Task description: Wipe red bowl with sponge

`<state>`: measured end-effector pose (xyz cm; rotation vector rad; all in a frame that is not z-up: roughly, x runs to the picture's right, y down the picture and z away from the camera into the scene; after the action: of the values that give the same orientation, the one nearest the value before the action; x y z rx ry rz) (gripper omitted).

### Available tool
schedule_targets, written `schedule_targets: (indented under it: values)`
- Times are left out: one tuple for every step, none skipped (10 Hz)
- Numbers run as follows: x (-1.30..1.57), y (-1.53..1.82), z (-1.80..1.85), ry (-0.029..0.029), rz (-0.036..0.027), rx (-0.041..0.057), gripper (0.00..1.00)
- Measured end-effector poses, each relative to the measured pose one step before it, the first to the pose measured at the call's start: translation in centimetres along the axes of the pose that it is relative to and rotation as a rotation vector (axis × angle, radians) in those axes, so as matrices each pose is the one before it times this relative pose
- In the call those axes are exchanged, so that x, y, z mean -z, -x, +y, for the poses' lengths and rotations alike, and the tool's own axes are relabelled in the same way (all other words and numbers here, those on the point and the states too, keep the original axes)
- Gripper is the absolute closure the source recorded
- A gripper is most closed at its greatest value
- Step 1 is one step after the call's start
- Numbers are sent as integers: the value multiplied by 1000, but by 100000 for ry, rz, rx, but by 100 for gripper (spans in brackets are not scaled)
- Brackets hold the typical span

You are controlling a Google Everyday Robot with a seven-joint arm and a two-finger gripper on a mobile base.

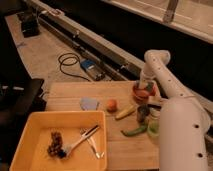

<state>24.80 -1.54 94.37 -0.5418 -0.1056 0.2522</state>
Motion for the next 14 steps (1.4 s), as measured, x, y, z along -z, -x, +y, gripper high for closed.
schedule_targets:
  values:
    - [120,618,478,163,-1728,763,100]
    - [101,528,438,232,-1143,381,100]
    - [202,378,547,315,-1107,284,100]
    - [308,-480,308,47,211,-301,100]
    - [560,-1072,75,-524,821,-905,100]
    - [487,-852,-166,-502,1142,-596,100]
    - [679,-1163,-690,-1287,2334,-879,100]
    - [189,-310,-508,-594,1320,-368,100]
    - [-114,-146,-620,-408,1252,-295,100]
    - [-170,239,-1370,-1530,1026,133,100]
    - [40,278,-197,9,-282,300,100]
    - [58,328,-112,-273,-1058,331,100]
    - [-152,859,230,-121,-2648,803,100]
    - [-284,1625,549,575,-2666,2047,100]
